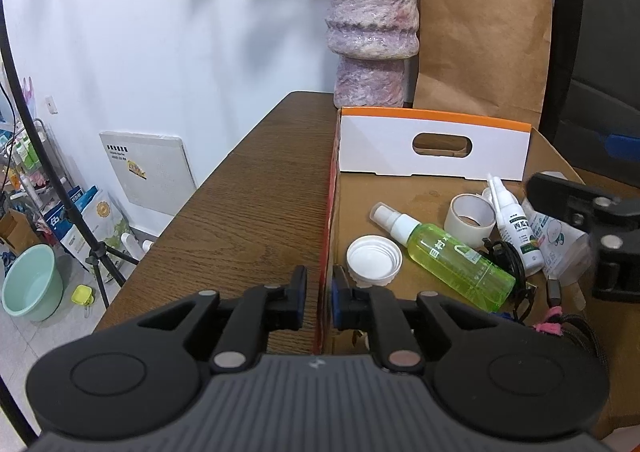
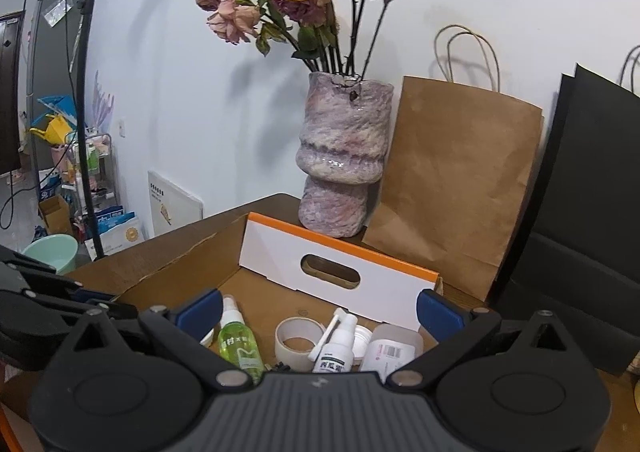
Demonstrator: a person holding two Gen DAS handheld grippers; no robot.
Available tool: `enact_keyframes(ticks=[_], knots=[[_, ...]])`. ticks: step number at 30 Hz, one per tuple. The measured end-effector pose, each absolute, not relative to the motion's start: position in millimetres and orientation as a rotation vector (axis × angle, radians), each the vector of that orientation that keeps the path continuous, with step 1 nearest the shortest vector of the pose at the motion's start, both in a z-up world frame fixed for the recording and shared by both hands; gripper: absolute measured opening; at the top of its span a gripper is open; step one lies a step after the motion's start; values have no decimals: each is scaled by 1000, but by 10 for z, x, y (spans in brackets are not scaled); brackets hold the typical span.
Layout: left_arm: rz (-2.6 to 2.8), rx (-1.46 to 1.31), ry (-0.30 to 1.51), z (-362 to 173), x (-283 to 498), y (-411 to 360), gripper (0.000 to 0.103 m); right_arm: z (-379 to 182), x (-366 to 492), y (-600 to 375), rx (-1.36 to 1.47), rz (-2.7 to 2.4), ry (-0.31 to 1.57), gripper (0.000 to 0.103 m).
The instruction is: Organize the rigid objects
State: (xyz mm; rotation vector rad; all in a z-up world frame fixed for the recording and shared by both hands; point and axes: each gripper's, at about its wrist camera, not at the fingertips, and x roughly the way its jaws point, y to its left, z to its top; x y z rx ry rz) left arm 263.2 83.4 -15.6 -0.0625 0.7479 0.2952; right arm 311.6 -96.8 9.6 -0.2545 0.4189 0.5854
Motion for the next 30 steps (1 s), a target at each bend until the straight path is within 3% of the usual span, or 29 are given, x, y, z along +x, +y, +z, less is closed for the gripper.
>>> enact_keyframes(ticks=[1, 2, 5, 8, 30], knots=[[299, -62, 744, -150, 2626, 831, 25, 101, 3106, -995, -246, 580, 419, 103], [304, -61, 738, -139, 2615, 827, 44, 107, 3092, -1021, -239, 573, 418, 103], [303, -48, 677, -60, 2521, 795, 83, 119, 3023, -1128, -211, 553, 419, 103], [280, -53, 619, 48, 2394, 759, 103, 150, 2907, -1256, -181, 532, 409, 103], [231, -81, 334, 533, 357, 206, 103, 403, 1003, -2334, -15, 468, 281, 103]])
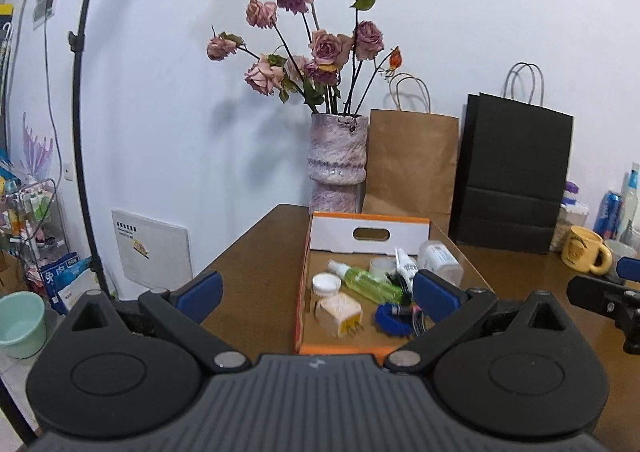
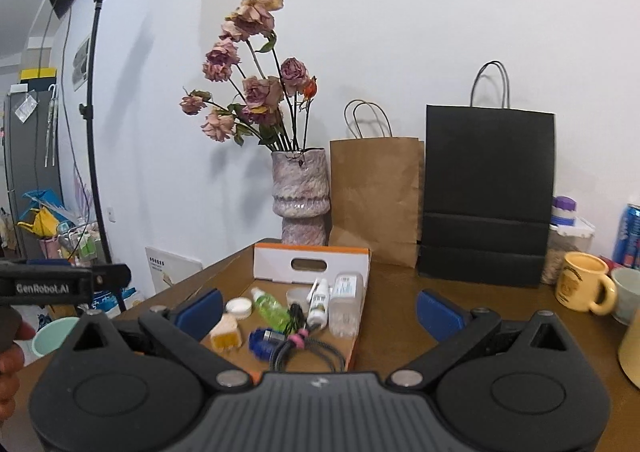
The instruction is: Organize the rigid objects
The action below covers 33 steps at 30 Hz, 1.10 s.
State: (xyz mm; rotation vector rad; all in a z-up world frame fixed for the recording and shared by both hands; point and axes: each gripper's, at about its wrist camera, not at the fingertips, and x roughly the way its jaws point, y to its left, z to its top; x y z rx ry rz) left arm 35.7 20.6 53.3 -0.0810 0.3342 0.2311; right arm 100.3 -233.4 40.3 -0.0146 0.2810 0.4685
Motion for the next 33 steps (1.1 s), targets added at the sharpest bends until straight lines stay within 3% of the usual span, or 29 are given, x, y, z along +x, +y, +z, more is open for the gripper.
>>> enact_keyframes(ticks=[18, 33], knots=[[152, 2, 300, 65, -757, -232, 103, -94, -319, -2709, -2, 415, 270, 103], [140, 5, 267, 117, -920, -292, 103, -36, -585, -2789, -12, 409, 240, 103]])
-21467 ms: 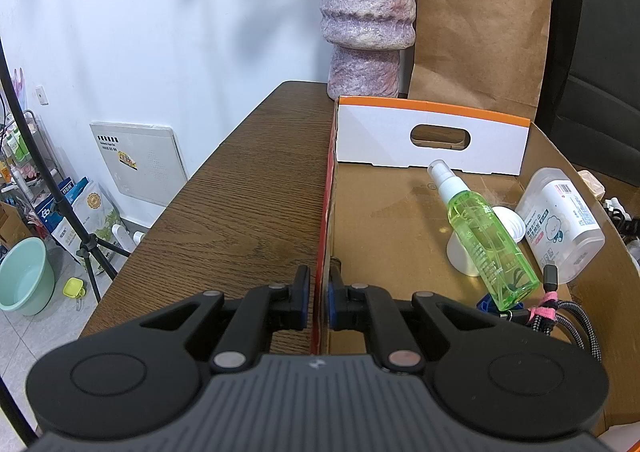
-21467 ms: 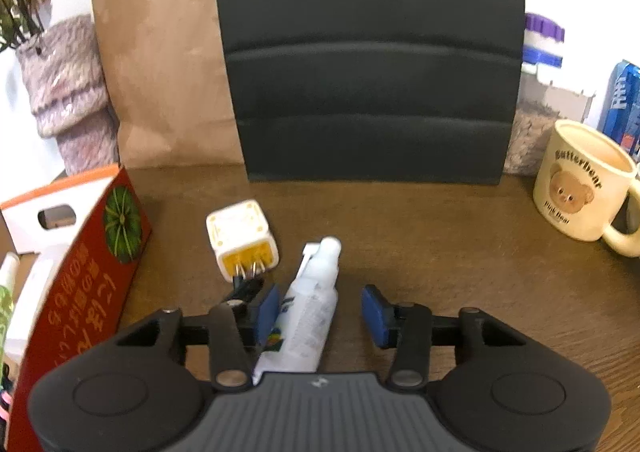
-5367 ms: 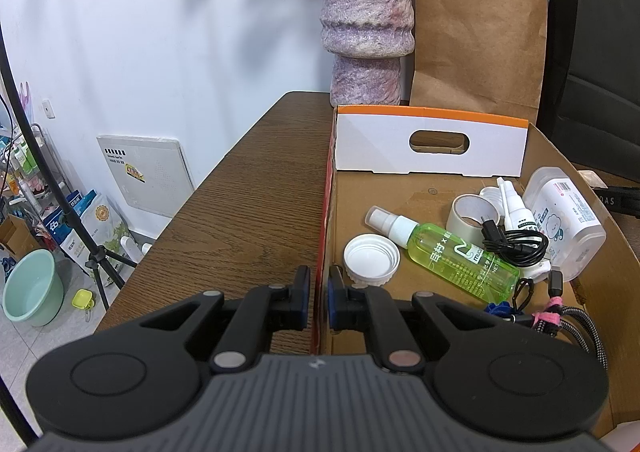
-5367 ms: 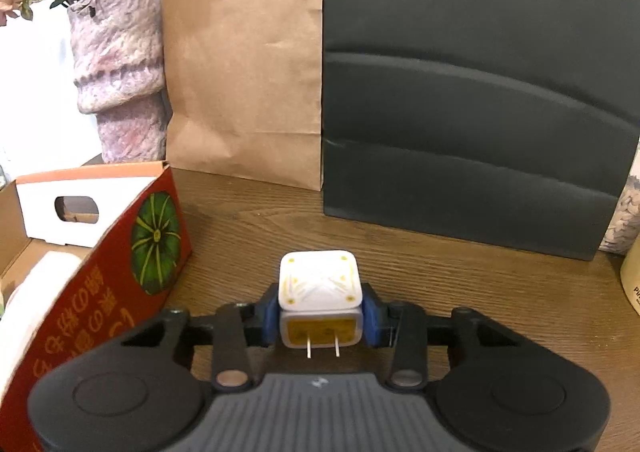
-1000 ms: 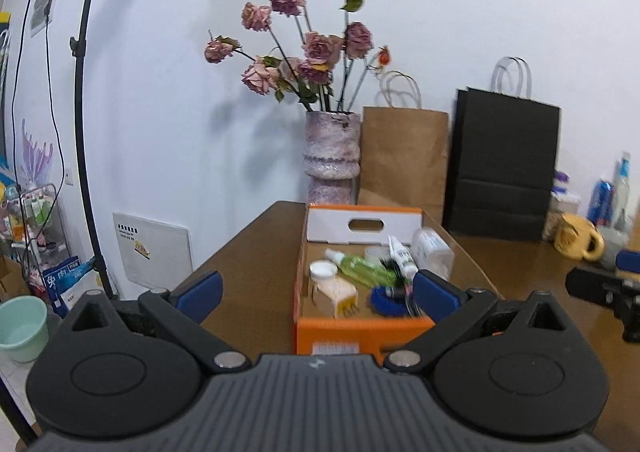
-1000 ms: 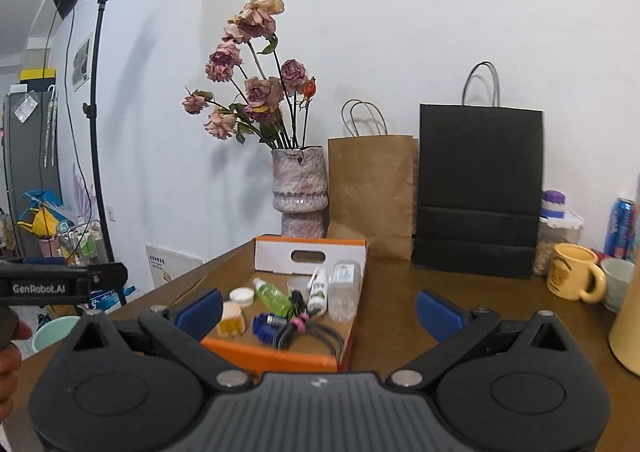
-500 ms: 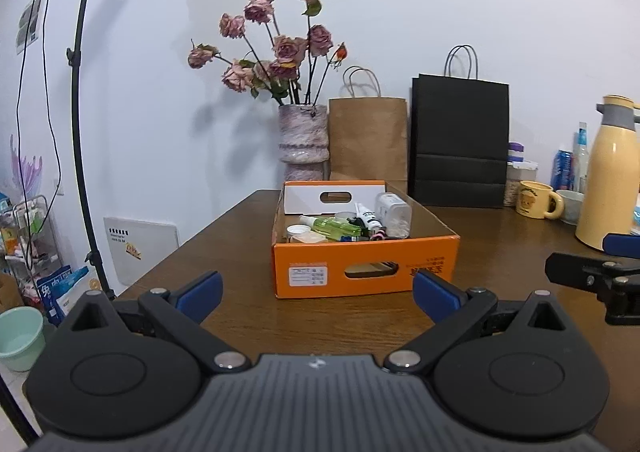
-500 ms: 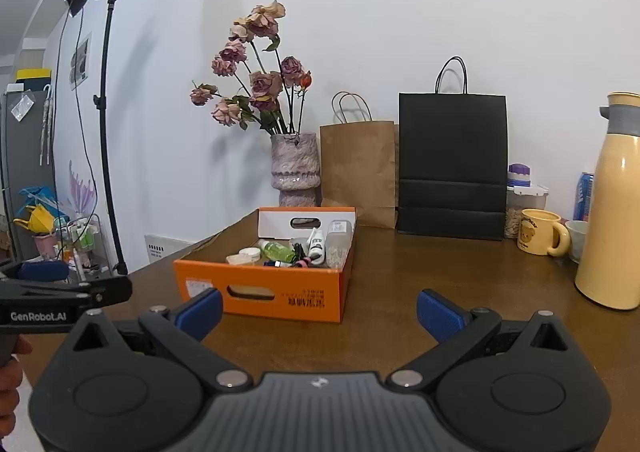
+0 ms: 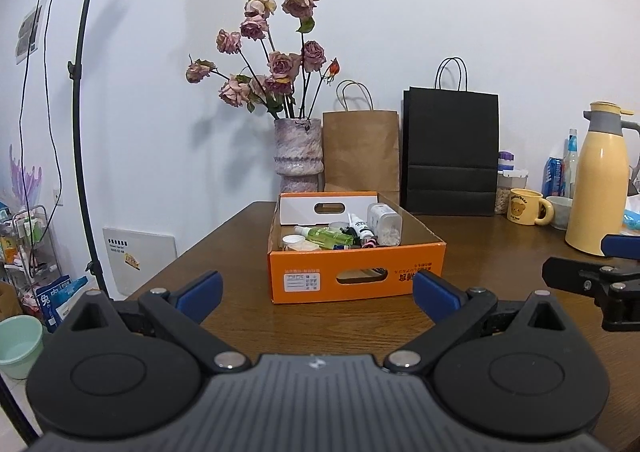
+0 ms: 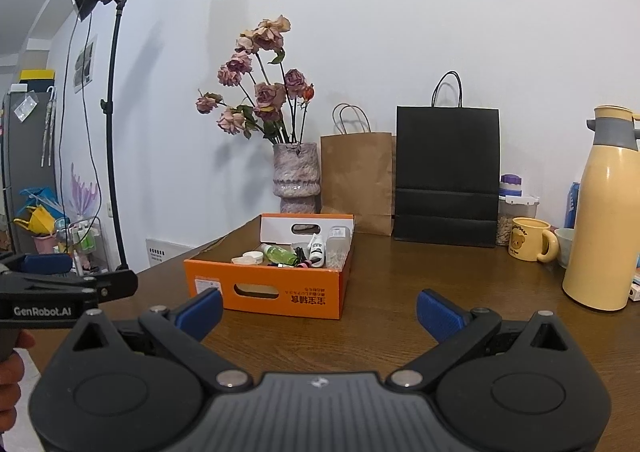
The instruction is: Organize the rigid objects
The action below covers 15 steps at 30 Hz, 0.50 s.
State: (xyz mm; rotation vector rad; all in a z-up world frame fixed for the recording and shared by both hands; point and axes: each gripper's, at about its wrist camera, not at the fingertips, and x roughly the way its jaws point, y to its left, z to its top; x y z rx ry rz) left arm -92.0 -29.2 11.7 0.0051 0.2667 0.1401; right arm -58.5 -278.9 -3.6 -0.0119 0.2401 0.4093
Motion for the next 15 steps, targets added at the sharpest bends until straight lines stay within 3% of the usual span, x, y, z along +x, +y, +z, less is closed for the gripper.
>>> enact_keyframes(ticks=[15], knots=[[143, 4, 264, 131, -933, -279, 103, -48, -573, -2787, -11, 410, 242, 103]])
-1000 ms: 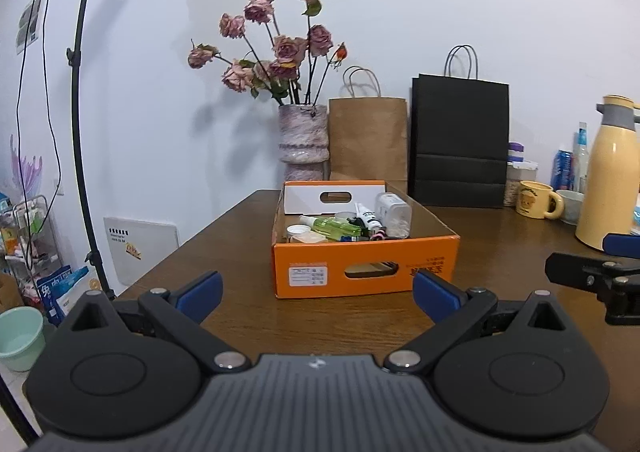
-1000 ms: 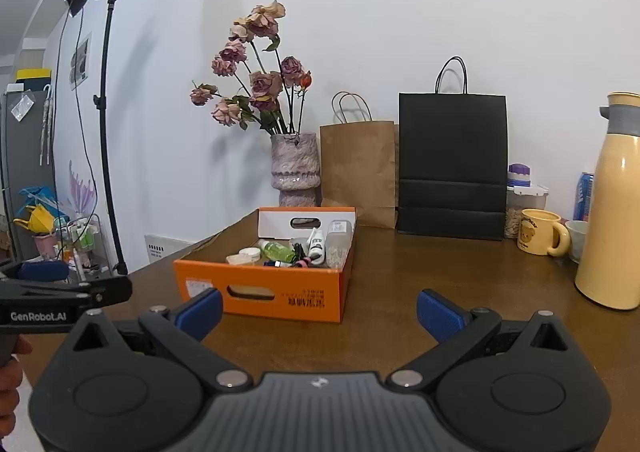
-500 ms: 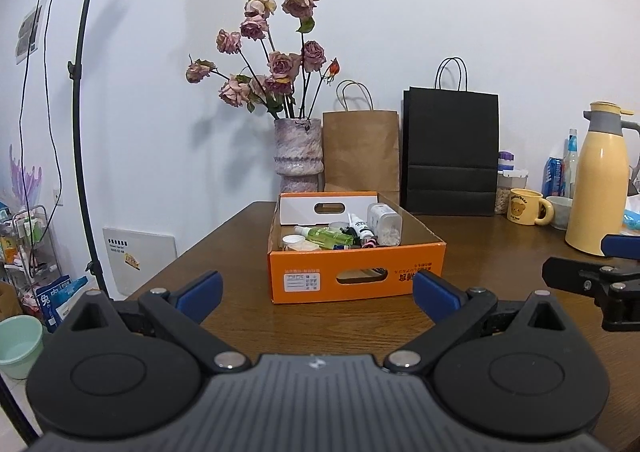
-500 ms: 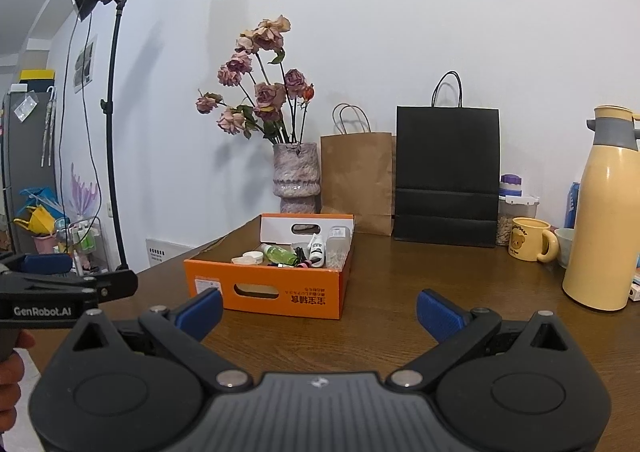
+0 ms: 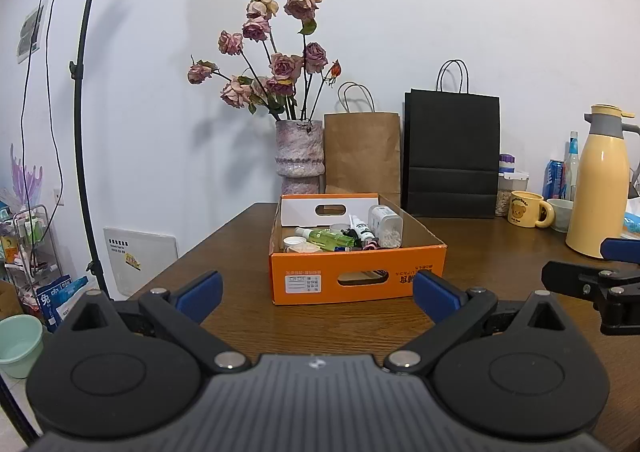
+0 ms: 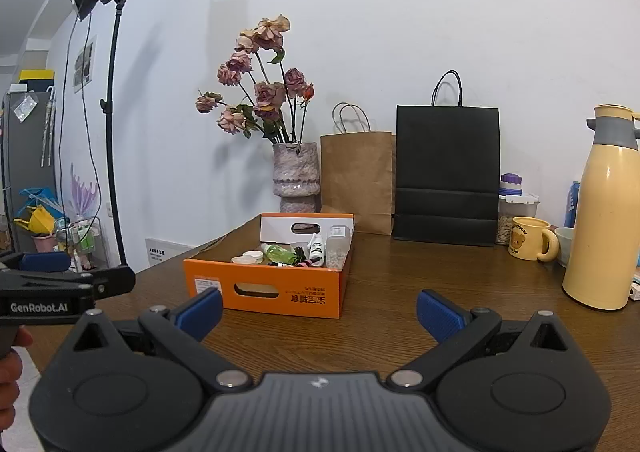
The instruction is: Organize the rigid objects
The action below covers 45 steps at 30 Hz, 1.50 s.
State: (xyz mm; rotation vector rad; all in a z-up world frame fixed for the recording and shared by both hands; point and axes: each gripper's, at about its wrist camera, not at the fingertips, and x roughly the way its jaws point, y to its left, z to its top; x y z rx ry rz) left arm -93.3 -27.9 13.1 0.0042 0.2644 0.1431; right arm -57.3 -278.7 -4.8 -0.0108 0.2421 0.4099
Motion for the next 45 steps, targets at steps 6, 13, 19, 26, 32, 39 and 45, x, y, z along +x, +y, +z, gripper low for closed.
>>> enact_keyframes(ticks=[6, 13, 19, 26, 32, 39, 45], knots=[[139, 2, 259, 137, -949, -279, 103, -48, -577, -2781, -11, 409, 242, 103], [146, 0, 242, 138, -975, -290, 103, -47, -577, -2781, -12, 410, 243, 103], [153, -1, 251, 129, -966, -285, 103, -54, -578, -2770, -12, 410, 244, 103], [152, -3, 248, 138, -964, -288, 103, -63, -577, -2756, -13, 409, 246, 103], [147, -4, 247, 139, -966, -290, 103, -64, -577, -2757, -13, 411, 247, 103], [146, -4, 248, 137, -967, -293, 103, -78, -581, -2760, -13, 414, 248, 103], [149, -1, 248, 133, -966, -293, 103, -76, -579, -2761, -13, 414, 248, 103]])
